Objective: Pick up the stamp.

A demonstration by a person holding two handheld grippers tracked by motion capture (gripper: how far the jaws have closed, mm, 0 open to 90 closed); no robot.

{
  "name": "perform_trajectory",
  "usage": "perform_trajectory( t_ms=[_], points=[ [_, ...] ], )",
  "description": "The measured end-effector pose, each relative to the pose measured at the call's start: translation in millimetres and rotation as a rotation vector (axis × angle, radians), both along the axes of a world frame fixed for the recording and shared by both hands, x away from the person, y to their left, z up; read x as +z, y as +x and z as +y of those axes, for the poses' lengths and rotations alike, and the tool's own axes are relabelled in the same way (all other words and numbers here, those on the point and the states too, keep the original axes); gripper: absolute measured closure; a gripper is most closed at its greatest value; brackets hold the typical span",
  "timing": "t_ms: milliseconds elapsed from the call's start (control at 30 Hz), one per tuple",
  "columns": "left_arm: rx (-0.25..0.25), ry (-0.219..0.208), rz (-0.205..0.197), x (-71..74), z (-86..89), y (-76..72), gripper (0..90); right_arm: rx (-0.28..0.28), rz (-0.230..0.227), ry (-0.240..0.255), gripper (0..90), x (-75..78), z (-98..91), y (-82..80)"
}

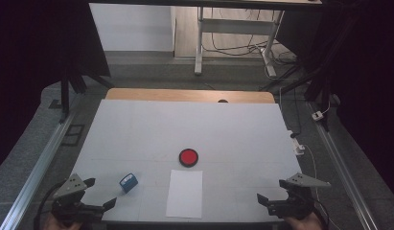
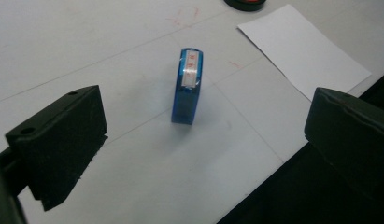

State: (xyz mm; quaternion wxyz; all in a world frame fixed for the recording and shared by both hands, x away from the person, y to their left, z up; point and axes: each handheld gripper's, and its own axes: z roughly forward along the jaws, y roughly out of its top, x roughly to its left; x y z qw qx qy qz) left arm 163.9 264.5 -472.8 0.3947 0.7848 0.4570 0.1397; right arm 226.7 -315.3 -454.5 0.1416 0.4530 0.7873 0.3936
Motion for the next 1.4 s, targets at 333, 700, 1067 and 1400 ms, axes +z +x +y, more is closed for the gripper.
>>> perform_trajectory(
  t_ms=[333, 700, 1067, 1400],
  points=[
    [-0.034, -0.01, -0.005, 1.4, -4.0, 7.3, 0.0, 0.015, 0.01, -0.012, 0.0, -0.8, 2.3, 0.4],
    [-0.103, -0.002, -0.009, -0.8, -12.0, 17.7, 0.0, 0.015, 0.015, -0.01, 0.0, -0.9, 2.3, 0.7],
    [-0.111, 0.015, -0.026, -4.2, -17.2, 29.5, 0.0, 0.024, 0.018, -0.017, 0.0, -1.0, 3.0, 0.8],
    [-0.124, 0.019, -0.017, -7.5, -21.4, 43.7, 0.0, 0.029, 0.023, -0.021, 0.0, -1.5, 3.3, 1.5]
  ],
)
